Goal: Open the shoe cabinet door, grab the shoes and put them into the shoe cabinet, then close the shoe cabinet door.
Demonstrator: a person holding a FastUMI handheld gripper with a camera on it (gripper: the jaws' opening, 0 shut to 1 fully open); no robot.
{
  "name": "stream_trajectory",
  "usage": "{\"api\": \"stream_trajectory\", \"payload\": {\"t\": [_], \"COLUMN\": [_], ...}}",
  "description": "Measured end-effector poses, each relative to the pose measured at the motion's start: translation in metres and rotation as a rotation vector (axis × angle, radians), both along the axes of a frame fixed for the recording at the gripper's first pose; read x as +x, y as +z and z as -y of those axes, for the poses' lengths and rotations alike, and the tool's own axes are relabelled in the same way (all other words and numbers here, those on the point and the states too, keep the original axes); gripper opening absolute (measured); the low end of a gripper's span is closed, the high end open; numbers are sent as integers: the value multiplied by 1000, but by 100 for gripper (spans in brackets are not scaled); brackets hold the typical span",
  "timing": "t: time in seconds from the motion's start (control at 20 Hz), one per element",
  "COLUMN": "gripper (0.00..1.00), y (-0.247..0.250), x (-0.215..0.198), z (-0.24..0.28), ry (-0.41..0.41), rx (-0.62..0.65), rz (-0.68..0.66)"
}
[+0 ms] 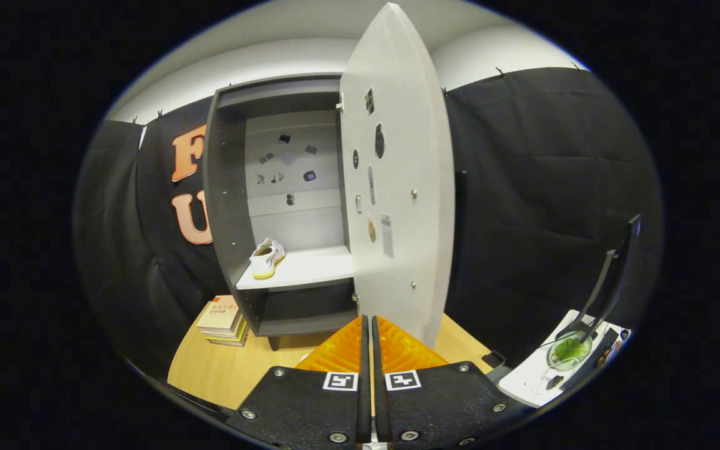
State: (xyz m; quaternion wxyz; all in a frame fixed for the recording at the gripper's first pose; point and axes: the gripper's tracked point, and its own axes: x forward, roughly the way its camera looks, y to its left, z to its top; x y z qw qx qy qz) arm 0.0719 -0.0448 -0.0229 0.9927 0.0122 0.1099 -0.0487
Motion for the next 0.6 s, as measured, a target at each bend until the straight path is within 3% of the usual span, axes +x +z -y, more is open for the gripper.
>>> {"api": "stream_trajectory", "payload": {"t": [0.3, 0.35, 0.6], "gripper": [2, 7, 13], "y": [-73, -91, -185], "x": [-3, -2, 15], "z": [-62, -76, -118], "ry": [89, 114, 202], "rx": [-8, 6, 55], "rz": [-131, -168, -332]}}
